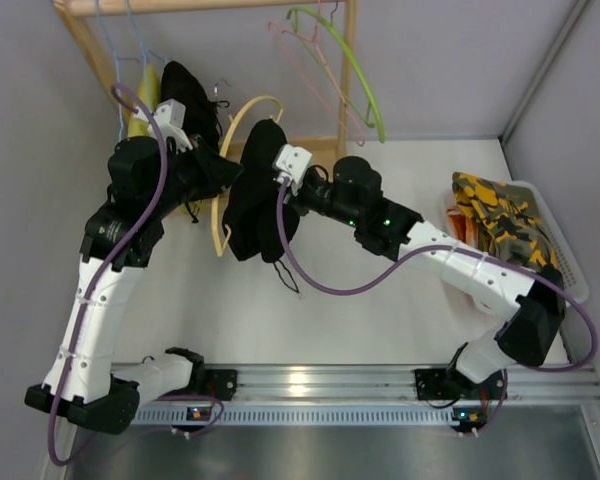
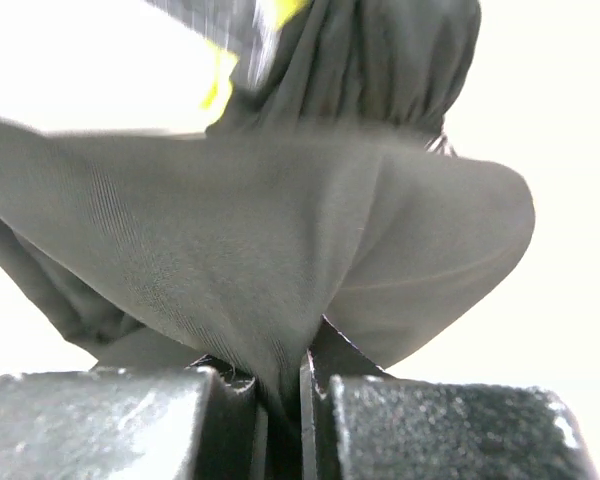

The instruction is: Remove the trousers from the hanger

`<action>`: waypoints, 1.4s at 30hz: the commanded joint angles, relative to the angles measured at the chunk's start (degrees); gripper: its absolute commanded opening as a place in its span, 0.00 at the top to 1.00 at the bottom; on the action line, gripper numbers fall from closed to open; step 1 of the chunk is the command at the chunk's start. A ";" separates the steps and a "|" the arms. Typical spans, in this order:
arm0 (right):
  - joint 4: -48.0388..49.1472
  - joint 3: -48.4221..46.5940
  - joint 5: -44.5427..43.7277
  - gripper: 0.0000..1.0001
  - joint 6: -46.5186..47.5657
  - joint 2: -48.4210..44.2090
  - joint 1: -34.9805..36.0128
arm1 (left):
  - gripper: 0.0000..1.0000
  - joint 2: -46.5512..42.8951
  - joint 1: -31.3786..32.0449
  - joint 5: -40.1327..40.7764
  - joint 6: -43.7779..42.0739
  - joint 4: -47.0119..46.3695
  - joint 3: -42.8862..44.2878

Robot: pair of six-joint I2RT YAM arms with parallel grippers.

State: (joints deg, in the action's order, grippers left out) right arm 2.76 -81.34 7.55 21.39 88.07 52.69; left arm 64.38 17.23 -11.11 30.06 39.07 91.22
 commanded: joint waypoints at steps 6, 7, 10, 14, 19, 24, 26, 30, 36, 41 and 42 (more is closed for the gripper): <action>1.81 -9.53 -1.22 1.00 0.59 -8.26 -0.57 | 1.00 -1.80 -0.18 0.57 -0.45 -8.22 -2.54; 1.89 -10.15 -1.57 1.00 0.67 -8.35 -0.65 | 1.00 -1.89 -0.27 0.39 -0.45 -8.22 -2.80; 1.89 -12.00 -2.19 1.00 1.72 -8.88 -0.74 | 1.00 -1.89 -0.18 0.39 -0.36 -8.22 -2.45; 1.37 -12.35 -2.98 1.00 4.54 -9.06 -1.36 | 1.00 -1.63 -0.18 -0.75 0.61 -8.31 -1.22; -0.30 -10.51 -3.51 1.00 6.12 -8.80 -4.08 | 1.00 -0.66 -0.18 -3.38 2.72 -8.31 2.03; 1.36 -6.55 -1.14 1.00 6.30 -7.66 -4.43 | 1.00 0.39 -0.18 -6.72 5.09 -8.57 4.75; 2.07 -5.85 -0.87 1.00 5.77 -6.16 -4.17 | 1.00 1.01 -0.18 -7.08 5.62 -8.66 5.80; 3.91 -5.58 -0.26 1.00 4.63 -3.26 -3.91 | 1.00 1.62 -0.18 -7.61 5.80 -8.66 7.57; 3.74 -5.67 3.33 0.94 3.32 -0.36 -3.64 | 1.00 2.15 -0.18 -7.69 6.50 -8.57 9.33; 1.98 -5.41 8.35 0.75 -0.03 0.87 -2.33 | 1.00 2.77 -0.18 -8.05 7.11 -8.66 9.76; 1.89 -5.41 8.97 0.73 -0.99 1.05 -1.54 | 1.00 2.86 -0.18 -8.05 7.20 -8.57 9.94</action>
State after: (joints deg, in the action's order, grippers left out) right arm 0.71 -85.86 11.55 23.29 89.03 49.41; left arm 67.85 17.23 -17.26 36.25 38.68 97.17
